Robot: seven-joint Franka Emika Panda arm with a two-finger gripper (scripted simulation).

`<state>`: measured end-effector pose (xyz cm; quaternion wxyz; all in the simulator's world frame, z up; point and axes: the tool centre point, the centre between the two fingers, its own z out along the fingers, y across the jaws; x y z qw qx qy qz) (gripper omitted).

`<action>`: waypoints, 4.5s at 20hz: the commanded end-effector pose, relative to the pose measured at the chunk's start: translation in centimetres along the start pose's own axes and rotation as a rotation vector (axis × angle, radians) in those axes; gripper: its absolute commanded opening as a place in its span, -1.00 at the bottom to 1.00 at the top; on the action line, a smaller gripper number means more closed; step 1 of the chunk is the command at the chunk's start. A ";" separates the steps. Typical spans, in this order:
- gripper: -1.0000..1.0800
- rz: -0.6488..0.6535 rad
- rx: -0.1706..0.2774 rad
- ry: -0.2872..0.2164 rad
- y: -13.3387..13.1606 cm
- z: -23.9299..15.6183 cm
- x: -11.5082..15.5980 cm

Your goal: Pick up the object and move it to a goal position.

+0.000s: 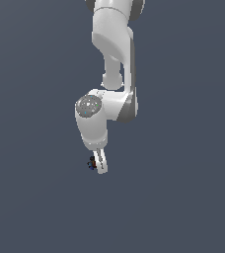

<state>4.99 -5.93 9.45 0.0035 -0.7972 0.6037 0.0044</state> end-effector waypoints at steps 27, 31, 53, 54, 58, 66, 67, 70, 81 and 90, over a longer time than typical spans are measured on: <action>0.92 0.218 0.001 0.011 0.0 5.6 1.7; 0.92 0.218 0.001 0.011 -0.1 6.5 1.7; -1.00 0.218 0.008 0.012 -0.5 4.9 -1.2; -1.00 0.218 0.008 0.012 -0.6 4.6 -1.9; -1.00 0.218 0.007 0.011 -0.7 3.4 -5.6; -1.00 0.218 0.005 0.011 -1.3 0.0 -15.1; -1.00 0.218 0.004 0.011 -1.4 -0.4 -16.4; -1.00 0.218 0.003 0.011 -1.6 -1.7 -19.9; -1.00 0.218 0.001 0.012 -2.5 -4.4 -27.5; -1.00 0.218 0.001 0.011 -2.6 -4.4 -27.6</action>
